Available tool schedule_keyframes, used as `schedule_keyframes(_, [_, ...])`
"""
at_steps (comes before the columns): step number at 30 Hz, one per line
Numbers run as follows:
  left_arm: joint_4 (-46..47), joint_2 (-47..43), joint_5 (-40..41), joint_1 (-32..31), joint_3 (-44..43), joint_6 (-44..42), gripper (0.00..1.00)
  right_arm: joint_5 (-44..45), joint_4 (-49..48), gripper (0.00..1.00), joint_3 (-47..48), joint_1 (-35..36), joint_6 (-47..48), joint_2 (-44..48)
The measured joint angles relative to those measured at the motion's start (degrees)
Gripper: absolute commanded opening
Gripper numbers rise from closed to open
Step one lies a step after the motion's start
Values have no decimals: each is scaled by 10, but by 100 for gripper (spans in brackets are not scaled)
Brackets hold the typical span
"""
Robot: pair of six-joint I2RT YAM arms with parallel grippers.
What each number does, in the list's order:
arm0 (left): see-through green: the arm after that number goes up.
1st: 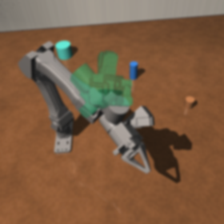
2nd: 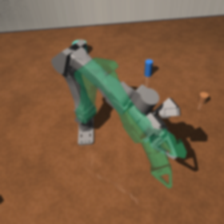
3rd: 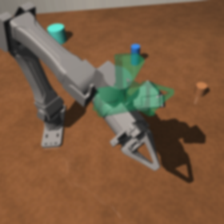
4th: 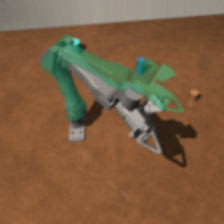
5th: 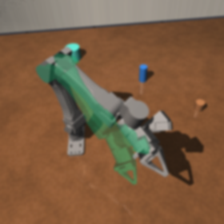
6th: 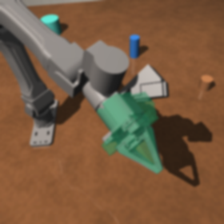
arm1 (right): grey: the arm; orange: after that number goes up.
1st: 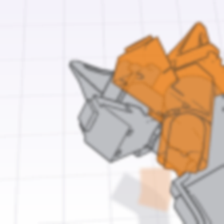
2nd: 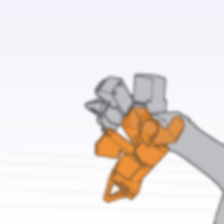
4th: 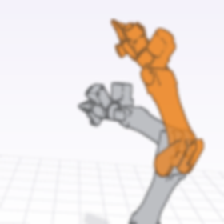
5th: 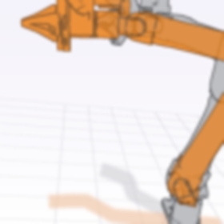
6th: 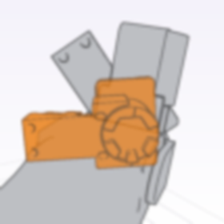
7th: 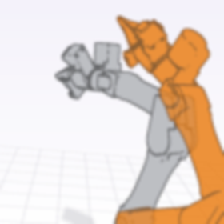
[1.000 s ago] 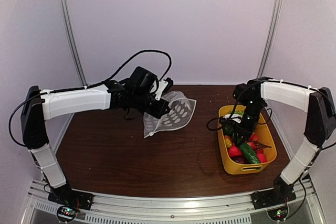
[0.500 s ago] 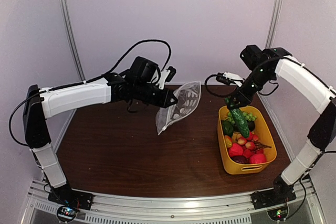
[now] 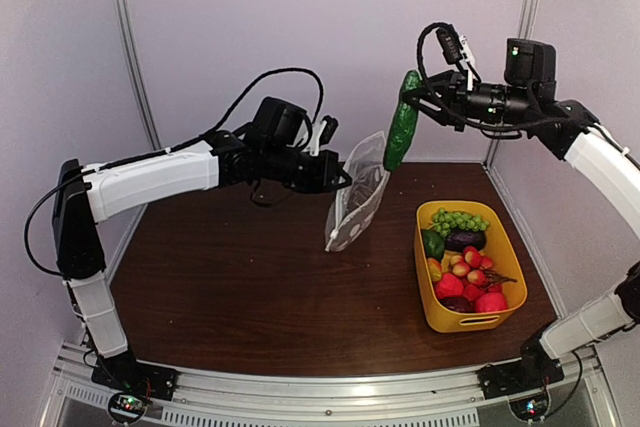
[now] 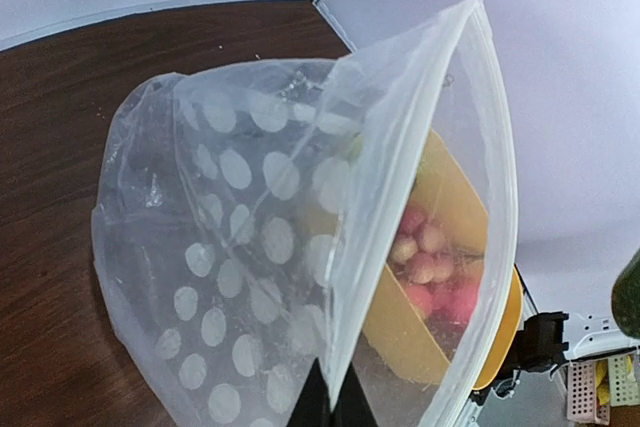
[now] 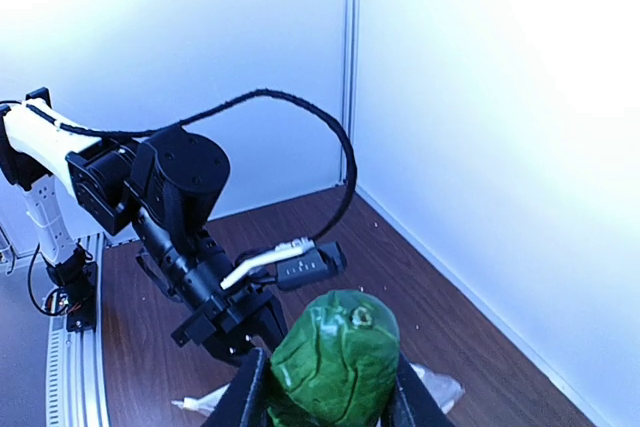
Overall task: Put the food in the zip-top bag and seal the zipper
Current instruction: Place the fake fruit in the zipper food storage bag.
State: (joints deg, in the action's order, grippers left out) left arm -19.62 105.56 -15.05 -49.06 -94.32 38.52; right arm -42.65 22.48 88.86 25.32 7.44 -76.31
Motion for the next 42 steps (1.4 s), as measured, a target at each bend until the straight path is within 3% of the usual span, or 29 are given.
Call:
schedule_keyframes(9, [-1,0,-17,0,-9,29,0,25,-118,0,-12,34,-18,-47])
schedule_keyframes(21, [-7,0,-18,0,-21,33,0,118,-141,0,-78,70,53,-55])
schedule_keyframes(25, [-11,0,-18,0,-21,32,0,144,-132,18,-83,84,79,-55])
schedule_keyframes(28, [-14,0,-17,0,-21,32,0,154,-124,46,-84,92,89,-55])
schedule_keyframes(33, [-15,0,-15,0,-21,31,0,163,-111,71,-84,99,89,-55])
schedule_keyframes(42, [-19,-1,1,0,-21,17,0,173,-81,75,-65,101,60,-54])
